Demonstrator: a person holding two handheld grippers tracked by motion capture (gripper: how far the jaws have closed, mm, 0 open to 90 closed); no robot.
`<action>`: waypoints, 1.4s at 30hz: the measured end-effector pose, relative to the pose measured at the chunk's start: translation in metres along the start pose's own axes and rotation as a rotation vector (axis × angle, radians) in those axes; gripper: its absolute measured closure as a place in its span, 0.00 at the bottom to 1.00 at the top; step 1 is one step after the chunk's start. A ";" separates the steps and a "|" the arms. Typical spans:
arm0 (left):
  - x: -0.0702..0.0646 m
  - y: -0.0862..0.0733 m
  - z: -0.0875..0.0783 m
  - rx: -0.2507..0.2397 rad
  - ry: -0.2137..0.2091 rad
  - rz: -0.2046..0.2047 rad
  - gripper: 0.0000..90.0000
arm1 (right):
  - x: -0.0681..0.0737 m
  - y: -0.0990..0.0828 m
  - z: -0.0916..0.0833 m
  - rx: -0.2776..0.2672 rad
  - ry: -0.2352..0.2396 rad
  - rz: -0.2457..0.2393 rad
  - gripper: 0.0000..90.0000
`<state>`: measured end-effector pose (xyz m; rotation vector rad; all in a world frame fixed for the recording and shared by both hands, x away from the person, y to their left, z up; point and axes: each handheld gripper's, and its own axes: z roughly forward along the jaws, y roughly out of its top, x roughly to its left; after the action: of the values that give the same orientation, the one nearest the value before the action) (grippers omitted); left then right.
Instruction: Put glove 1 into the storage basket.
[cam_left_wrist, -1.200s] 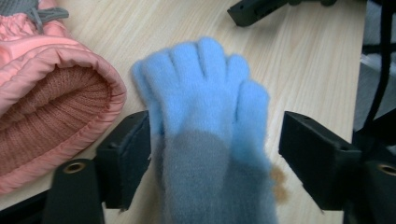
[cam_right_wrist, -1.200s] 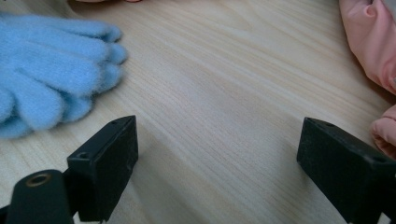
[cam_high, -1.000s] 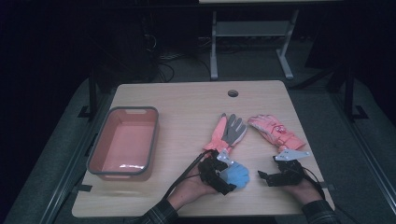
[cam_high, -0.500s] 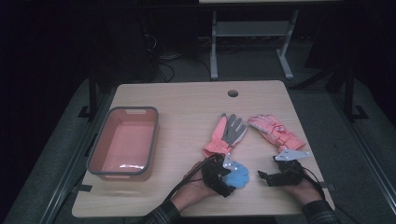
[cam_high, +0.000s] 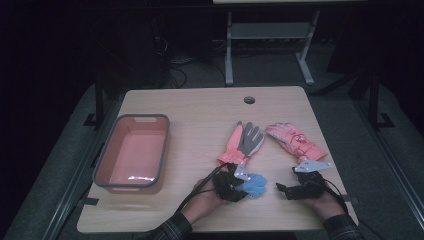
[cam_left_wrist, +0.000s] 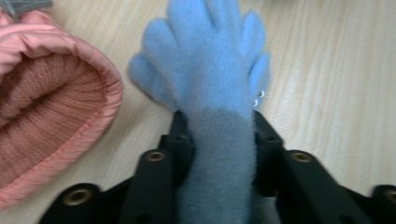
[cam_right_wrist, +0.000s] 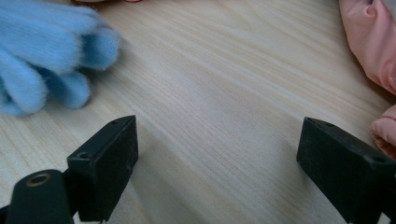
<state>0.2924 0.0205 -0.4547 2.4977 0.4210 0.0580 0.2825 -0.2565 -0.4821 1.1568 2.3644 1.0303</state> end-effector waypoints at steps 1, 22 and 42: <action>0.002 0.000 -0.001 0.004 -0.008 0.004 0.79 | 0.000 0.000 0.000 0.001 0.000 0.001 0.14; 0.015 -0.002 -0.023 -0.088 -0.167 -0.101 0.86 | 0.000 0.000 0.000 -0.001 -0.001 0.004 0.14; 0.039 -0.007 -0.074 -0.173 -0.159 -0.186 0.86 | 0.000 0.000 0.000 -0.001 -0.001 0.005 0.14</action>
<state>0.3175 0.0790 -0.3998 2.2639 0.5546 -0.1703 0.2828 -0.2561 -0.4820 1.1629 2.3612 1.0313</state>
